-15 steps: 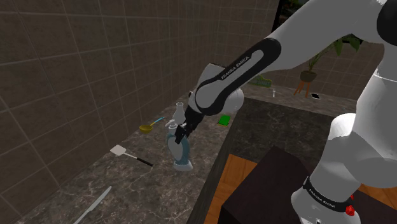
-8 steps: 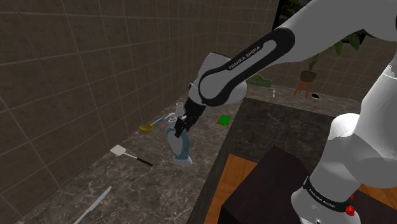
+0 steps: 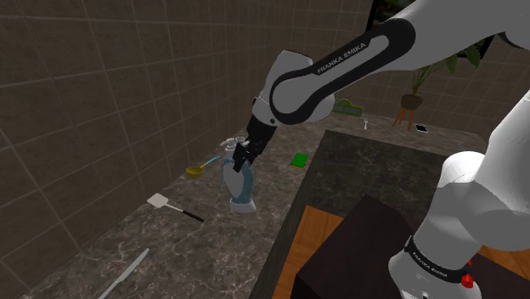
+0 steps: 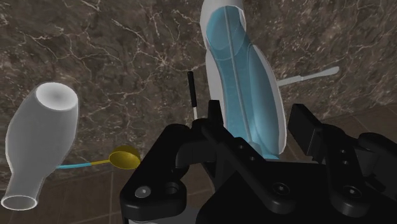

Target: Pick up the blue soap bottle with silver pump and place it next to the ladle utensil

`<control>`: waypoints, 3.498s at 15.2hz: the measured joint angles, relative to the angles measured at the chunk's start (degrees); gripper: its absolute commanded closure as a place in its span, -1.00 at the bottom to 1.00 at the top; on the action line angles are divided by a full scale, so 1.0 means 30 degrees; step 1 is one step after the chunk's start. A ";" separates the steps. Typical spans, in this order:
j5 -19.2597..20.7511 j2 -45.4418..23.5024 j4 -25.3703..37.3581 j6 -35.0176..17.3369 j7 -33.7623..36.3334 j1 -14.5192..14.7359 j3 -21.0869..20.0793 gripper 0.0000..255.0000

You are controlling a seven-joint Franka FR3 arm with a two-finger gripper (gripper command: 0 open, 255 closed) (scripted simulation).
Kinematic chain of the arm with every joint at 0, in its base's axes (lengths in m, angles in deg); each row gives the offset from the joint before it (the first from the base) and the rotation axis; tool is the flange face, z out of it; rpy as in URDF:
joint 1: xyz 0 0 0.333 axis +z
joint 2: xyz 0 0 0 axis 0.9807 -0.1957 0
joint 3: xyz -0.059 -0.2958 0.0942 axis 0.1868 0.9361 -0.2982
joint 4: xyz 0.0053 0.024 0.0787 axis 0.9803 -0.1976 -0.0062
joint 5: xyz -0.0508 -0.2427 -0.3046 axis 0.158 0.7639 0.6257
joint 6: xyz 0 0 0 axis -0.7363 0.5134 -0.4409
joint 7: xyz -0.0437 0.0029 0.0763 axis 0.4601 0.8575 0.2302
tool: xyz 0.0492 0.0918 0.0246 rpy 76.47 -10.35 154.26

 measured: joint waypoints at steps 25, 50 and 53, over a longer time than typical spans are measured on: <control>0.1617 0.1663 0.3676 0.5420 0.1106 -0.0788 0.0598 1.00; -0.2182 -1.1413 1.5272 0.6828 -0.8793 -0.5657 0.3894 1.00; -0.2369 -1.3397 1.7771 0.7599 -0.9316 -0.6494 0.3922 1.00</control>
